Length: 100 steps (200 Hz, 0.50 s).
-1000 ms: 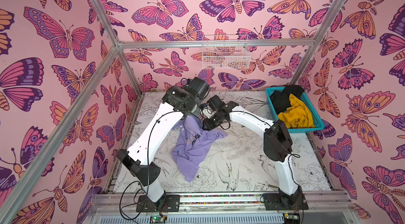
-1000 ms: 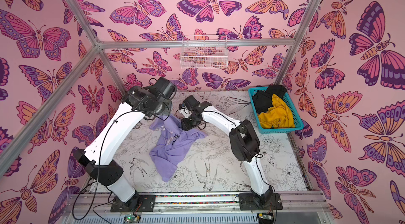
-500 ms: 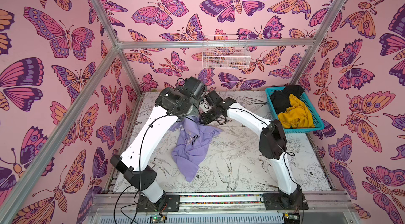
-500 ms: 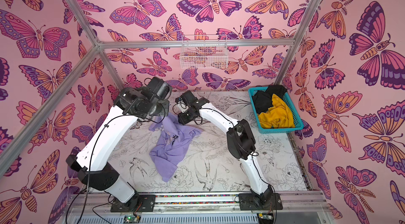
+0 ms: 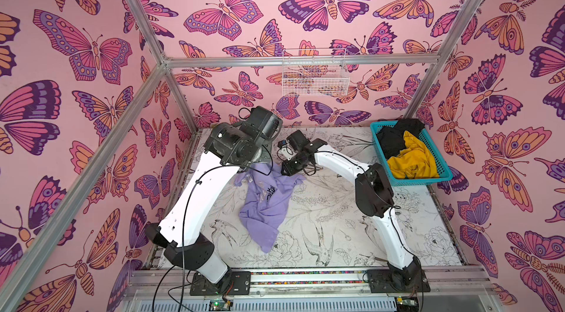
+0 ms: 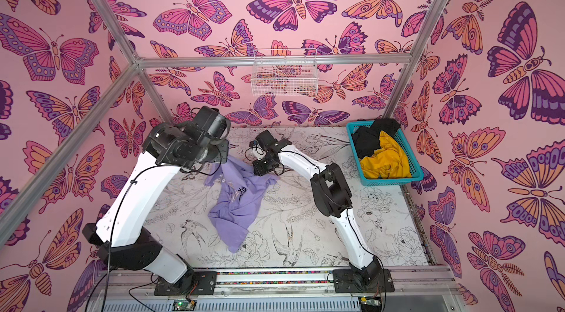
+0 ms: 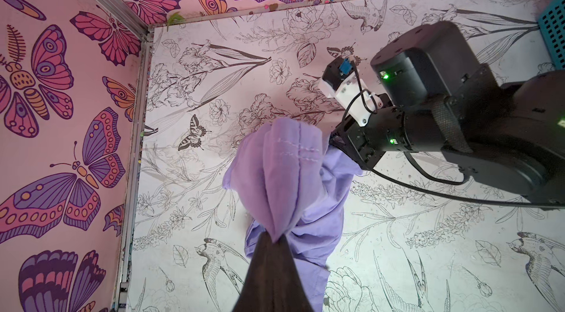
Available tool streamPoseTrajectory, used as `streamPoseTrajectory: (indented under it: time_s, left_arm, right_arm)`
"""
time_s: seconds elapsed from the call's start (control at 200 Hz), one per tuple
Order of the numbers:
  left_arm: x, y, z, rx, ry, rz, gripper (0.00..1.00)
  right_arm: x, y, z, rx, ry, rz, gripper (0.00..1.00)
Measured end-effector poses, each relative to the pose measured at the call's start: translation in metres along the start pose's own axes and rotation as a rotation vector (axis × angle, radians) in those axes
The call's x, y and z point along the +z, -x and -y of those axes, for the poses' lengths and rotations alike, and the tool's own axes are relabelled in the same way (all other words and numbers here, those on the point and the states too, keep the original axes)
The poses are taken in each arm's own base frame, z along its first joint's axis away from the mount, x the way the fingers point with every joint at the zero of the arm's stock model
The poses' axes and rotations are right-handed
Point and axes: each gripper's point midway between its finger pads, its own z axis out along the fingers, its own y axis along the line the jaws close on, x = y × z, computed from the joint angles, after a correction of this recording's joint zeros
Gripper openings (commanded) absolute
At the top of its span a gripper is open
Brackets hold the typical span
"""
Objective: Fold and stack t-shirts
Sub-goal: Flatten out the T-shirt at the center of the board.
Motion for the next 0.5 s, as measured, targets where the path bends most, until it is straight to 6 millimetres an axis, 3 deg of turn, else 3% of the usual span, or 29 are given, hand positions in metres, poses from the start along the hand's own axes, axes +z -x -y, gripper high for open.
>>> streamPoseTrajectory:
  time_s: [0.21,0.386,0.501]
  left_arm:
    - [0.0,0.0,0.0,0.0,0.002,0.001,0.0]
    - [0.0,0.0,0.0,0.0,0.003,0.001,0.0]
    - [0.0,0.0,0.0,0.0,0.003,0.001,0.0]
  right_arm:
    - [-0.004,0.003,-0.008,0.004,0.039,0.016,0.47]
    - [-0.008,0.014,-0.018,0.019,0.084,0.058,0.47]
    - [-0.012,0.022,-0.027,0.03,0.122,0.081,0.42]
